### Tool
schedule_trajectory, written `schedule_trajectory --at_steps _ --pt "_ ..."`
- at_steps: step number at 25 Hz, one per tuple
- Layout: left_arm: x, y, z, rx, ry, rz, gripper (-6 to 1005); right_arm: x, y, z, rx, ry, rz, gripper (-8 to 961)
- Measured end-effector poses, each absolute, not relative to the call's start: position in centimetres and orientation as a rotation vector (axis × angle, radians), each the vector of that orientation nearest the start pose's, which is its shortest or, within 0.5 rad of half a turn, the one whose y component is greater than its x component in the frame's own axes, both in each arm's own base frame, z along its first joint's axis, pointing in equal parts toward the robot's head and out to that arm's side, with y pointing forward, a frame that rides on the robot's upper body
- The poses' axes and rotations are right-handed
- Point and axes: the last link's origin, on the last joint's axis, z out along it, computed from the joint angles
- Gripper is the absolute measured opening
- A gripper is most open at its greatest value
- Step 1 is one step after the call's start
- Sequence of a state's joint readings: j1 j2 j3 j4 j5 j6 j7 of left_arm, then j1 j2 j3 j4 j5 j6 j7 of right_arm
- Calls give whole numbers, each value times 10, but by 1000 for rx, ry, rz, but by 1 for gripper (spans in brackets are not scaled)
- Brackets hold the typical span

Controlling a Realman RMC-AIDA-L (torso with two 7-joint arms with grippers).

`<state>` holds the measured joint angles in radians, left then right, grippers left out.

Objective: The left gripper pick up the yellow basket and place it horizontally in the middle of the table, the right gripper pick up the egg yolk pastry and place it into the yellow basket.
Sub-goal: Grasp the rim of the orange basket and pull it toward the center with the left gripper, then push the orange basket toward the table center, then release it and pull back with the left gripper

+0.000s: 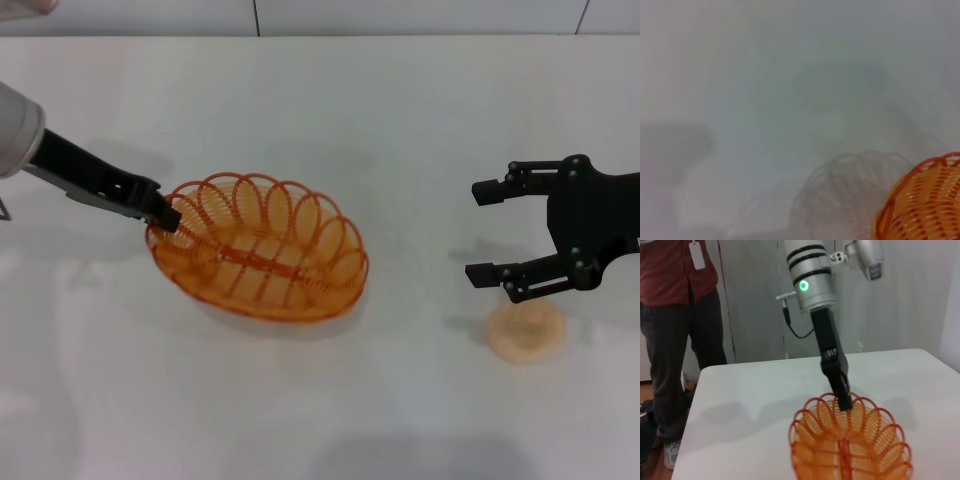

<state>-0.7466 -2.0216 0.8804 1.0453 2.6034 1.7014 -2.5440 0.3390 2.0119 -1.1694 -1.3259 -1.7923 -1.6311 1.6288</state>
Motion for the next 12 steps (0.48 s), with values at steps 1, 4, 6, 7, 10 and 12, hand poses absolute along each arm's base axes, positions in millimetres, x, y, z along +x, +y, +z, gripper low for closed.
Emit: schedule_trajectory --at_steps 1,4,6,7,10,12 --pt "-220 377 48 -2444 -1524 242 76 188 307 47 -2924 106 468 859" --pt "-223 381 43 -2378 -1612 224 76 188 307 47 -2928 103 469 858" --pt "-226 382 38 -2342 -1665 212 77 188 306 47 -2929 100 469 857" --pt "-227 382 35 -2331 -1685 209 77 187 306 47 -2929 93 468 857" --pt "-226 384 27 -2311 -1718 199 77 186 305 47 -2937 70 466 855" --pt "-223 387 24 -2298 -1722 185 77 185 304 47 -2943 53 468 855"
